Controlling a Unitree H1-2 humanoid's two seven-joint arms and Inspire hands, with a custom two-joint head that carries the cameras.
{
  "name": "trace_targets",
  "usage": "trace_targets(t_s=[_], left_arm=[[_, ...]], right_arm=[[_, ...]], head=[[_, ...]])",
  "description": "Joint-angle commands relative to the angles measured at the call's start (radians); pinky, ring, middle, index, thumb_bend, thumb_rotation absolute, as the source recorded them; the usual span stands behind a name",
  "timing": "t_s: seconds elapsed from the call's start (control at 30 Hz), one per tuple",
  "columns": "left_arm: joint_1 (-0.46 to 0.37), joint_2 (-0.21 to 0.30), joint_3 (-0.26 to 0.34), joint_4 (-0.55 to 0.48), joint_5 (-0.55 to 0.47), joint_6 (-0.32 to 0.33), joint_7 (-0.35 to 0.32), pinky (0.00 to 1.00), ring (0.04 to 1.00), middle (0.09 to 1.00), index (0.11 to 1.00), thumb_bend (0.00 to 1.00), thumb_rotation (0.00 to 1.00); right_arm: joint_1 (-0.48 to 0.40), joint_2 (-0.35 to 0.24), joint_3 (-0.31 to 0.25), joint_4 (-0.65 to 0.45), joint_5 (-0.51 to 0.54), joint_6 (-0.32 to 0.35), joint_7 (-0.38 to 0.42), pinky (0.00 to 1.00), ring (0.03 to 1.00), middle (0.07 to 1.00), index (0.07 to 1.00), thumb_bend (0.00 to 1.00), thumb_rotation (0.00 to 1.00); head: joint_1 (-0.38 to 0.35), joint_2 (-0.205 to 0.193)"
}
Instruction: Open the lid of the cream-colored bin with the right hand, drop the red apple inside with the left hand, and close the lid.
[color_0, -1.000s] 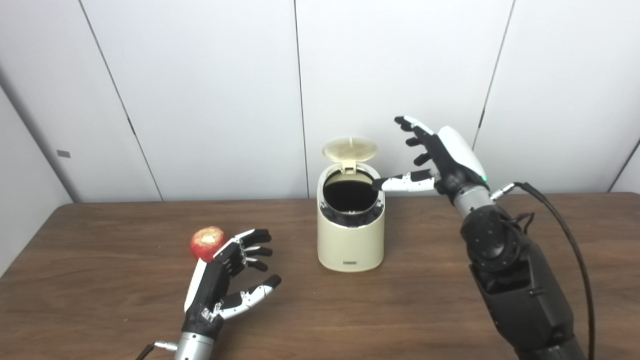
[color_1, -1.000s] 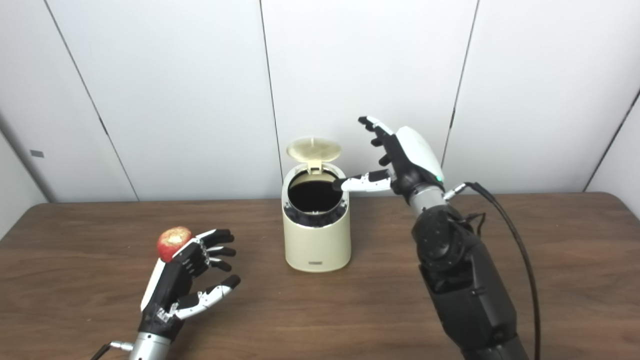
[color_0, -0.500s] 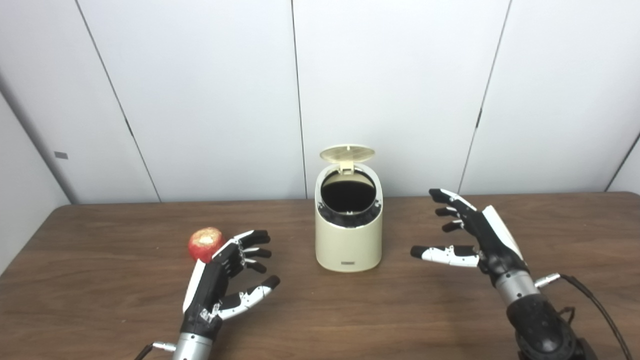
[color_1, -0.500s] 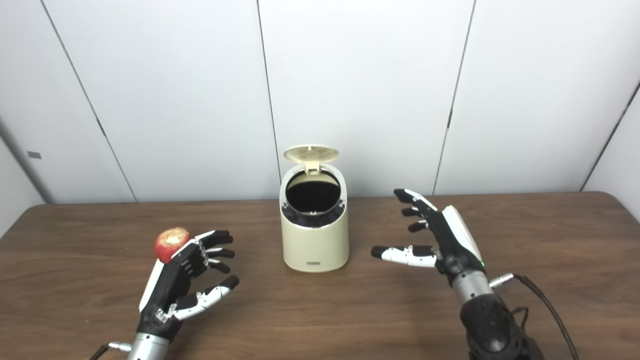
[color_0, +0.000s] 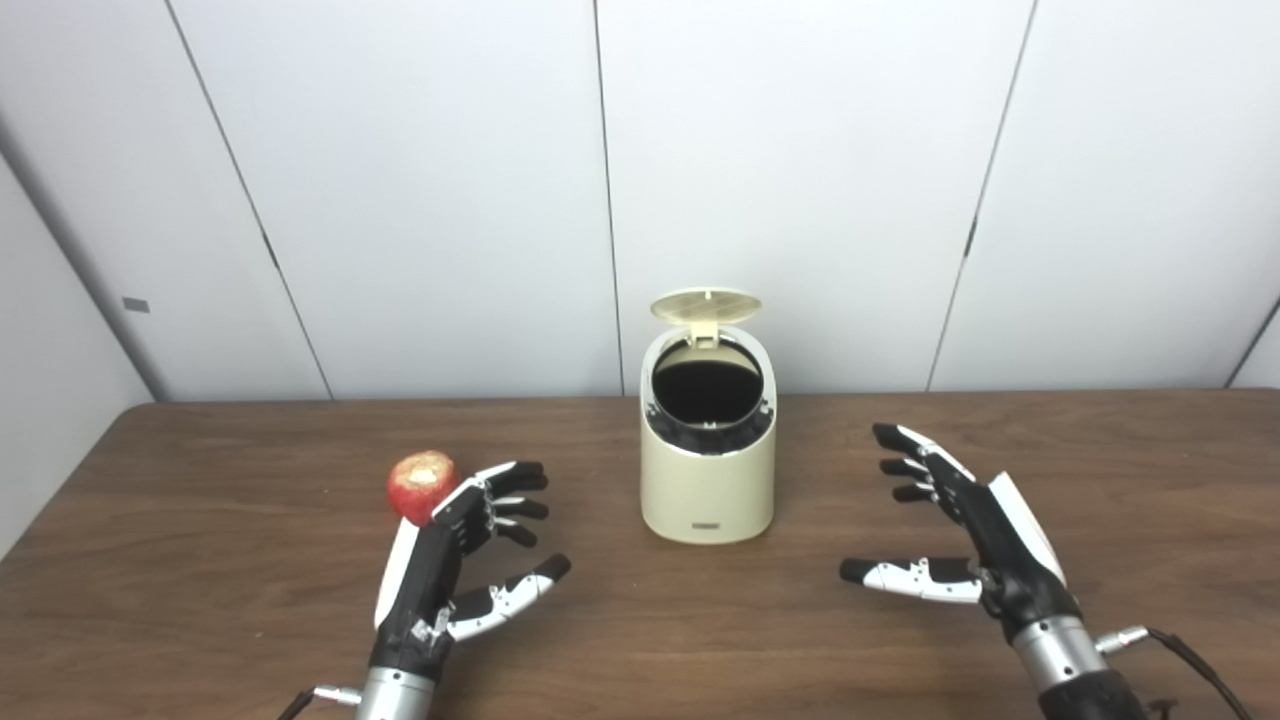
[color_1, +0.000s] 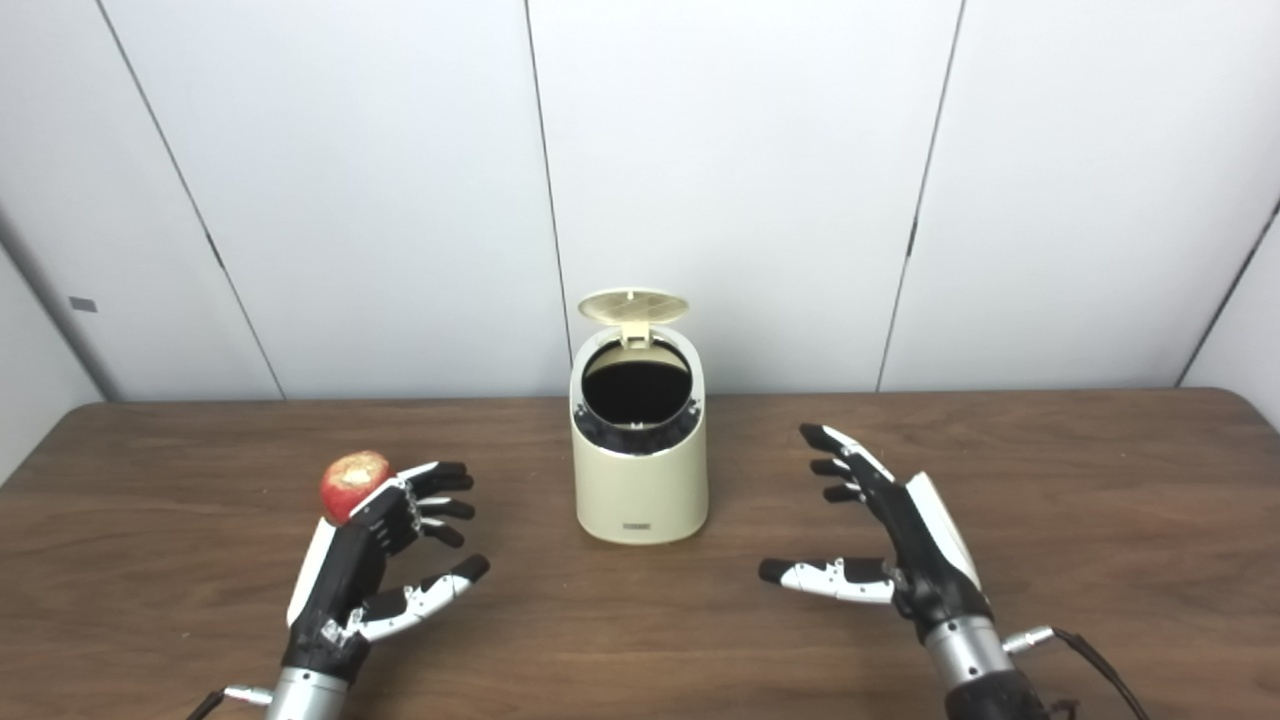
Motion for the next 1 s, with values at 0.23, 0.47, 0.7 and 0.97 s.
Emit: trace_targets(t_s=[0.23, 0.47, 0.7, 0.97], left_arm=[[-0.020, 0.039, 0.109, -0.219, 0.246, 0.092, 0.147, 0.61, 0.757, 0.780, 0.775, 0.70, 0.10], [-0.059, 0.094, 0.190, -0.215, 0.322, 0.187, 0.223, 0.65, 0.842, 0.877, 0.861, 0.76, 0.15], [-0.090, 0.133, 0.202, -0.176, 0.353, 0.299, 0.239, 0.73, 0.895, 0.914, 0.896, 0.83, 0.21], [-0.130, 0.198, 0.141, -0.104, 0.344, 0.396, 0.163, 0.86, 0.944, 0.929, 0.953, 0.91, 0.27]], right_arm=[[-0.002, -0.044, -0.031, 0.002, 0.052, -0.063, 0.000, 0.72, 0.823, 0.890, 0.880, 0.76, 0.07], [0.002, -0.054, -0.037, -0.012, 0.044, -0.030, 0.010, 0.74, 0.822, 0.885, 0.876, 0.75, 0.02], [-0.002, -0.061, -0.035, -0.041, 0.051, -0.010, 0.034, 0.72, 0.819, 0.883, 0.875, 0.75, 0.01], [-0.002, -0.061, -0.032, -0.072, 0.042, 0.015, 0.048, 0.72, 0.816, 0.882, 0.875, 0.75, 0.00]], head=[[0.131, -0.016], [0.141, -0.018], [0.143, -0.015], [0.139, -0.012]])
